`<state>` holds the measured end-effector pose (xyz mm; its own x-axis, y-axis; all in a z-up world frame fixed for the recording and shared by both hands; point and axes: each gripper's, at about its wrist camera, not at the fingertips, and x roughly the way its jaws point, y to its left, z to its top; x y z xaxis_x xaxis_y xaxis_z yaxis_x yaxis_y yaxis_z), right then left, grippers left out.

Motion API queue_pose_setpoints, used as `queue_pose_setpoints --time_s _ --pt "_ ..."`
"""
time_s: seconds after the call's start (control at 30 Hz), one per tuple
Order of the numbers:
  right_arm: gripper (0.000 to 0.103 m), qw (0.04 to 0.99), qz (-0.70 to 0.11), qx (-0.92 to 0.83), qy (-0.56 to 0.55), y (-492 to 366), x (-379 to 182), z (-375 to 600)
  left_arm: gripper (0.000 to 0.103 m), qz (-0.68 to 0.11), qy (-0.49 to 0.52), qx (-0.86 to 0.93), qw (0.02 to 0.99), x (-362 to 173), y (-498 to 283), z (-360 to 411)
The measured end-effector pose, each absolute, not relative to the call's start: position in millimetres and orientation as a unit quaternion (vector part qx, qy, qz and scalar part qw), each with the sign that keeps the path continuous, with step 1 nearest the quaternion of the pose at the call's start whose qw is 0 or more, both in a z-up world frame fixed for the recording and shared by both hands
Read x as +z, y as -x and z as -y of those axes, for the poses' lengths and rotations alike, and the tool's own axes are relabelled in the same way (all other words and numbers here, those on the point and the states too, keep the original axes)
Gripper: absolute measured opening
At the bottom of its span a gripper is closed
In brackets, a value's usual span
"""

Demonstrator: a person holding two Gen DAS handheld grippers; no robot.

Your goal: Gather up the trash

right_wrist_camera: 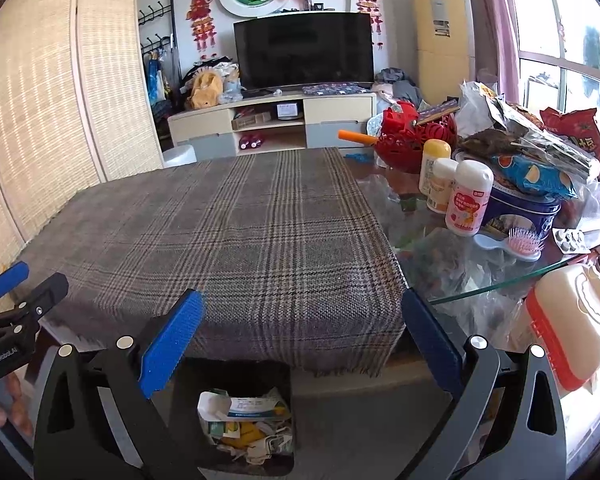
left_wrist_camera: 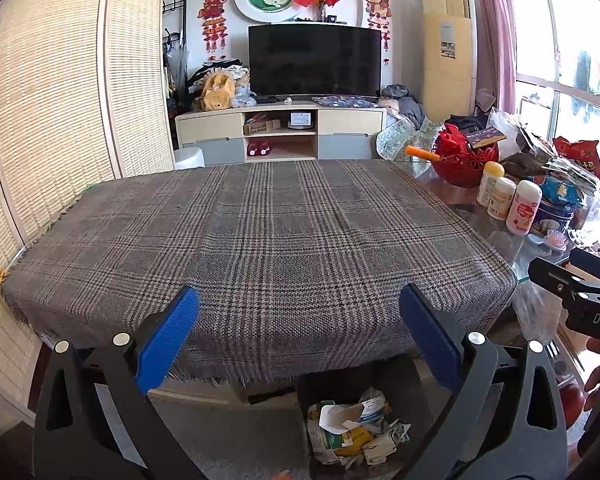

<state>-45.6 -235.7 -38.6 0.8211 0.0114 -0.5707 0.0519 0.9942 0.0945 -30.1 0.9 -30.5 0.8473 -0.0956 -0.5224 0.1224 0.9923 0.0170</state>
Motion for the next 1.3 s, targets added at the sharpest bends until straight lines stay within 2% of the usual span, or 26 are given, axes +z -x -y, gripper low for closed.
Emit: queue_pose_setpoints --time_s 1.3 --pt "0.1 0.95 -0.304 -0.003 -0.064 42.5 -39.4 237.5 0.095 -0.275 -0.025 -0.061 0.959 -28.6 33.0 0.8"
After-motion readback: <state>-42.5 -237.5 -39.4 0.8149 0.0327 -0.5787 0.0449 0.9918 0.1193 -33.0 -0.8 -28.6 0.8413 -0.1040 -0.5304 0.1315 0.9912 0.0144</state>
